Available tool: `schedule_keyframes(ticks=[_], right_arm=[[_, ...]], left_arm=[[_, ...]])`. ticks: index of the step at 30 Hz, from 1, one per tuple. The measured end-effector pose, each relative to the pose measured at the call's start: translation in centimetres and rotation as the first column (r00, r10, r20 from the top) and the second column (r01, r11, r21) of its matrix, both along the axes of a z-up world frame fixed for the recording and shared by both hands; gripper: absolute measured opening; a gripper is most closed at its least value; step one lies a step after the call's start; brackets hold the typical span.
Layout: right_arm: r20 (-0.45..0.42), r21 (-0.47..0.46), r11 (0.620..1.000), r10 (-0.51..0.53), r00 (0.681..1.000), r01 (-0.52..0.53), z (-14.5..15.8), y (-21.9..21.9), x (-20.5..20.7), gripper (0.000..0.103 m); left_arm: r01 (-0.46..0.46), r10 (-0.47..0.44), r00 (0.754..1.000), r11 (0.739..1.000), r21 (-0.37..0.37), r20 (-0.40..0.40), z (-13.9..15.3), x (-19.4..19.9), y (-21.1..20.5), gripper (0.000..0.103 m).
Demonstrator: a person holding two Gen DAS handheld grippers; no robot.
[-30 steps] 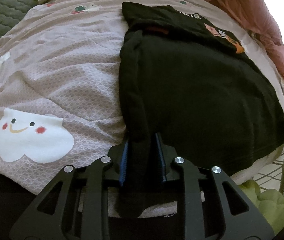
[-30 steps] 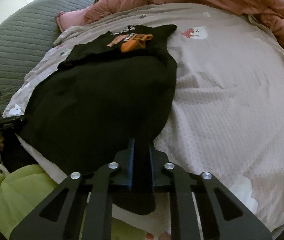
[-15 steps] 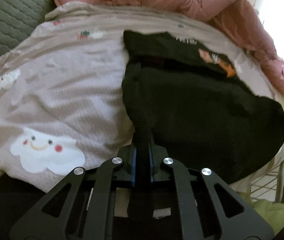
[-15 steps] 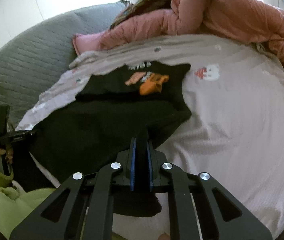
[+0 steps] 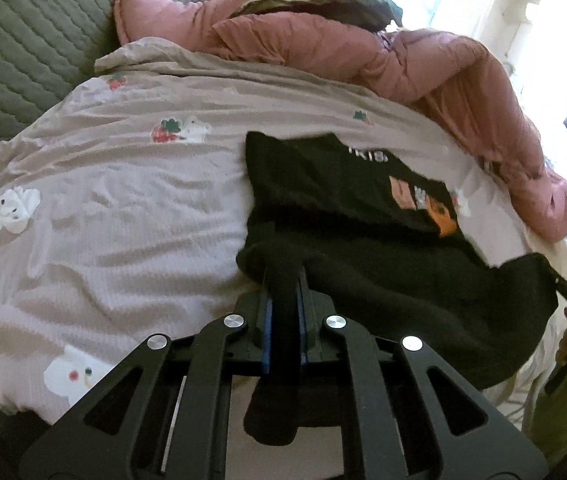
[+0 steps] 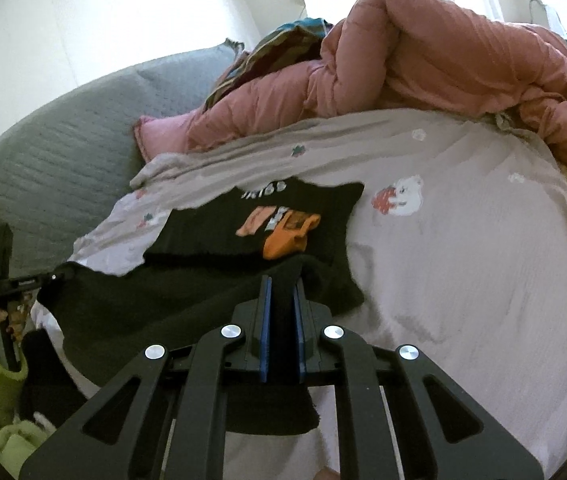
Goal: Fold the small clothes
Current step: 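Lift the held hem with both tools and fold it toward the collar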
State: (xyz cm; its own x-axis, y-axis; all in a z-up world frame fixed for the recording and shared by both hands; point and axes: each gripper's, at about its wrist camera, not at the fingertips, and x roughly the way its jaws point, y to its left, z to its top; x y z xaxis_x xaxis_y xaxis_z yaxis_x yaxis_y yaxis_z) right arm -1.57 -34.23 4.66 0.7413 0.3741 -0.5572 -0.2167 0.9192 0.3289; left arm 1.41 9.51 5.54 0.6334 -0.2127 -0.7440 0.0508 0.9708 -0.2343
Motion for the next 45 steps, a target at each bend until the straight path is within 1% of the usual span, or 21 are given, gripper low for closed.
schedule_keyframes(ticks=[5, 9, 12, 18, 22, 26, 30, 36, 39, 40, 41, 42, 44, 45], right_arm=[[0.013, 0.013, 0.999, -0.046, 0.999, 0.046, 0.8, -0.7, 2.1, 0.009], [0.034, 0.013, 0.998, -0.068, 0.997, 0.068, 1.4, -0.6, 3.7, 0.009], [0.043, 0.004, 0.996, -0.084, 0.996, 0.084, 1.7, -0.4, 5.2, 0.009], [0.033, 0.011, 0.993, -0.118, 0.992, 0.118, 1.7, -0.3, 8.7, 0.009], [0.022, 0.000, 0.991, -0.134, 0.991, 0.134, 1.5, 0.0, 11.0, 0.009], [-0.010, -0.010, 0.988, -0.152, 0.988, 0.152, 0.5, 0.2, 13.2, 0.009], [-0.058, -0.016, 0.985, -0.175, 0.983, 0.174, -1.1, 0.1, 15.1, 0.009], [-0.116, -0.059, 0.976, -0.215, 0.970, 0.209, -3.9, 0.4, 16.8, 0.009], [-0.147, -0.094, 0.970, -0.236, 0.961, 0.224, -5.5, 0.8, 17.4, 0.009], [-0.152, -0.104, 0.969, -0.240, 0.959, 0.226, -5.8, 0.9, 17.4, 0.010], [-0.161, -0.116, 0.967, -0.244, 0.956, 0.227, -6.2, 1.1, 17.5, 0.011], [-0.164, -0.121, 0.967, -0.244, 0.956, 0.226, -6.4, 1.3, 17.6, 0.015], [-0.157, -0.139, 0.965, -0.245, 0.957, 0.224, -6.4, 1.7, 17.5, 0.021], [-0.150, -0.145, 0.963, -0.247, 0.957, 0.226, -6.2, 1.9, 17.4, 0.033]], left_arm=[[-0.021, 0.021, 1.000, 1.000, -0.019, 0.023, 0.7, 1.7, 0.4, 0.003], [-0.029, 0.030, 0.999, 0.999, -0.019, 0.038, 1.2, 3.5, 0.4, 0.003], [-0.038, 0.040, 0.998, 0.998, -0.040, 0.043, 1.3, 5.1, 0.8, 0.003], [-0.066, 0.070, 0.997, 0.994, -0.087, 0.038, 1.1, 8.5, 1.6, 0.003], [-0.084, 0.087, 0.995, 0.994, -0.068, 0.043, 0.7, 11.1, 1.3, 0.003], [-0.093, 0.095, 0.995, 0.994, -0.058, 0.032, -0.3, 13.2, 1.1, 0.003], [-0.107, 0.107, 0.994, 0.993, -0.059, 0.005, -1.9, 15.0, 1.3, 0.003], [-0.099, 0.097, 0.995, 0.994, -0.049, -0.026, -4.3, 16.2, 1.5, 0.004], [-0.095, 0.093, 0.995, 0.995, -0.041, -0.036, -5.2, 16.5, 1.7, 0.008], [-0.092, 0.092, 0.995, 0.996, -0.010, -0.025, -5.2, 16.5, 1.6, 0.016], [-0.087, 0.087, 0.996, 0.996, 0.020, -0.010, -5.1, 16.4, 1.4, 0.019], [-0.082, 0.082, 0.997, 0.996, 0.031, -0.005, -5.1, 16.3, 1.4, 0.026], [-0.080, 0.080, 0.997, 0.996, 0.034, 0.004, -5.0, 16.0, 1.4, 0.033], [-0.082, 0.082, 0.997, 0.996, 0.041, 0.012, -4.9, 15.8, 1.3, 0.039]])
